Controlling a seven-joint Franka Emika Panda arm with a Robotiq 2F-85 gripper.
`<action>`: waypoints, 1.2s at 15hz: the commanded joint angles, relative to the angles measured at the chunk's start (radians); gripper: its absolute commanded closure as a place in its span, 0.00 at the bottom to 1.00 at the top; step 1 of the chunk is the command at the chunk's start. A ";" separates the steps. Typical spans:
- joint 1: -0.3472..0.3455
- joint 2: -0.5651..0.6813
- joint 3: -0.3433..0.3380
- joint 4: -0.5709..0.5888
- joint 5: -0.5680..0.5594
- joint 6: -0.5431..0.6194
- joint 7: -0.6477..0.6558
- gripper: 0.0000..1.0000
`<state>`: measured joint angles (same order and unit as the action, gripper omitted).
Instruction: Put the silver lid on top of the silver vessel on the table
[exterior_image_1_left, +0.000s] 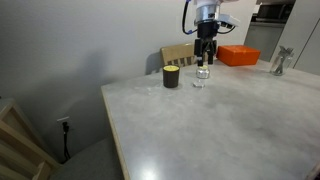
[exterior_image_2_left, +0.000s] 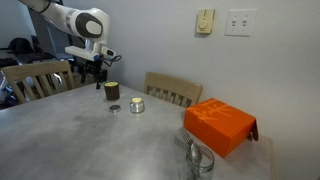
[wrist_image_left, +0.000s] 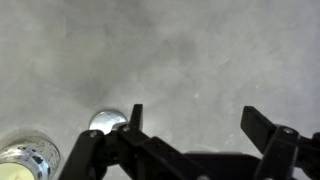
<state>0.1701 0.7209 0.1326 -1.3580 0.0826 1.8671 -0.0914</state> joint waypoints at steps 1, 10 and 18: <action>0.024 0.013 -0.006 0.031 -0.028 -0.044 0.040 0.00; 0.064 0.145 -0.076 0.048 -0.075 0.046 0.330 0.00; 0.031 0.205 -0.118 0.049 -0.069 0.187 0.392 0.00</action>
<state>0.2049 0.9092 0.0231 -1.3311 0.0081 2.0165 0.2773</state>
